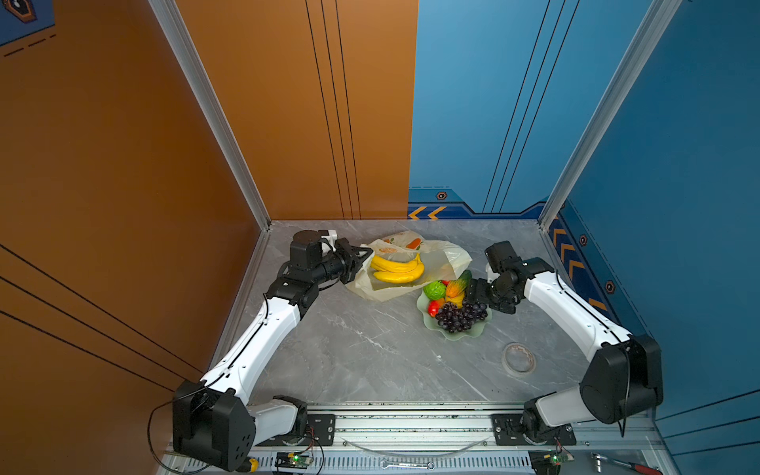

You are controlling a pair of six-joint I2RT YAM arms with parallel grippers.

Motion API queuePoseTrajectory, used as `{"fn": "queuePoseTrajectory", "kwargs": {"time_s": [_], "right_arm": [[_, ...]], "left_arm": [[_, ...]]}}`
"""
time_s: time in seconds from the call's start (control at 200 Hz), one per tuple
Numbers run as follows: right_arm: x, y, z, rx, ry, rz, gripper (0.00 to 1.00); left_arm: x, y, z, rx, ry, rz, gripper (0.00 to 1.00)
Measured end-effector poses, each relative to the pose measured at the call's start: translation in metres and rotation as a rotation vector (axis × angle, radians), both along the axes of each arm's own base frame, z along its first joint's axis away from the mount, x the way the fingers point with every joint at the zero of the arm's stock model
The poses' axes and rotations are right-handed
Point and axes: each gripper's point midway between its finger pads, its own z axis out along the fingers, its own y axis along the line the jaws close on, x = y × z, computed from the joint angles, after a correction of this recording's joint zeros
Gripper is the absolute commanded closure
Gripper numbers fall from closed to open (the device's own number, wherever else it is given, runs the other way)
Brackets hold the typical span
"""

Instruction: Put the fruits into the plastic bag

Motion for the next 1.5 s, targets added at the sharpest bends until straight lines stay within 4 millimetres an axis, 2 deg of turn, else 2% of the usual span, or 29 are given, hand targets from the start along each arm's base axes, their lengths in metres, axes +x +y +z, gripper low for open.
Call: {"fn": "queuePoseTrajectory", "kwargs": {"time_s": [0.36, 0.561, 0.816, 1.136, 1.237, 1.282, 1.497], "right_arm": [[0.024, -0.001, -0.020, -0.169, -0.015, 0.157, 0.14], [0.033, 0.002, -0.033, -0.183, -0.008, 0.174, 0.17], [0.037, 0.003, -0.035, -0.182, -0.010, 0.174, 0.21], [0.042, 0.004, -0.040, -0.171, -0.012, 0.159, 0.37], [0.043, 0.004, -0.040, -0.173, -0.015, 0.161, 0.45], [0.043, 0.003, -0.039, -0.175, -0.019, 0.159, 0.50], [0.044, 0.003, -0.023, -0.167, -0.064, 0.156, 0.56]], "left_arm": [[0.002, -0.001, -0.004, 0.002, 0.011, 0.000, 1.00], [0.006, -0.001, -0.011, 0.007, 0.030, 0.000, 1.00], [0.007, -0.002, -0.010, 0.005, 0.024, 0.000, 1.00], [0.007, -0.001, -0.010, 0.003, 0.024, 0.005, 1.00], [0.008, -0.001, -0.010, 0.002, 0.025, 0.008, 1.00], [0.008, -0.001, -0.010, 0.002, 0.025, 0.010, 1.00], [0.010, 0.001, -0.009, 0.004, 0.022, 0.024, 1.00]]}}
